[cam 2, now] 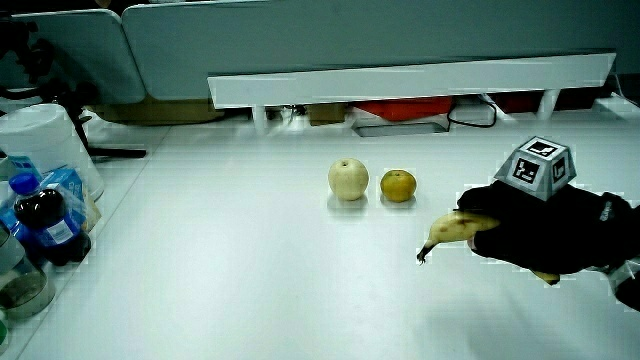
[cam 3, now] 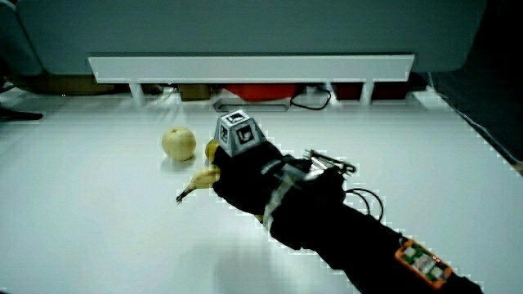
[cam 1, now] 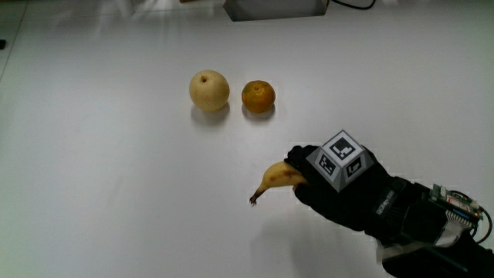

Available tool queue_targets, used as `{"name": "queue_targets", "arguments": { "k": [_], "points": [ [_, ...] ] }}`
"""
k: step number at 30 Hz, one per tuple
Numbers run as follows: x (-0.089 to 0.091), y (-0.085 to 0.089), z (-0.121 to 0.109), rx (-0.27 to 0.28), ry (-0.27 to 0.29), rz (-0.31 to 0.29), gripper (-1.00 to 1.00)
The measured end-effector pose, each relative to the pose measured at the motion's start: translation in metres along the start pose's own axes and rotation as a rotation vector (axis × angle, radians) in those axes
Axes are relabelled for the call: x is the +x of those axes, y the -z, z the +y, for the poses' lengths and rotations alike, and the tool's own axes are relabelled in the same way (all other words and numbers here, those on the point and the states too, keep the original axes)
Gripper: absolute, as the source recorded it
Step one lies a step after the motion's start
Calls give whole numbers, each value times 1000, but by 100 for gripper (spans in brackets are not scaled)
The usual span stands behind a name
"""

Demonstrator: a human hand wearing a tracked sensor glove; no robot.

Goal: Place banana

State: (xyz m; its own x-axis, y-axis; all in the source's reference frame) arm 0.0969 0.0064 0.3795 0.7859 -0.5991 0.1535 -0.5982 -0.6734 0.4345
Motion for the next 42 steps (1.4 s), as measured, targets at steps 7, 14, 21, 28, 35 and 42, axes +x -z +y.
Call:
{"name": "queue_targets", "arguments": {
  "k": [7, 14, 21, 28, 35, 42],
  "points": [
    [-23, 4, -13, -31, -71, 26, 0],
    [-42, 34, -14, -120, -87, 15, 0],
    [-52, 55, -10, -170, -60, 28, 0],
    [-64, 66, -3, -194, -86, -20, 0],
    [-74, 78, 1, -207, -94, -57, 0],
    [-80, 79, 1, -210, -90, -96, 0]
  ]
}}
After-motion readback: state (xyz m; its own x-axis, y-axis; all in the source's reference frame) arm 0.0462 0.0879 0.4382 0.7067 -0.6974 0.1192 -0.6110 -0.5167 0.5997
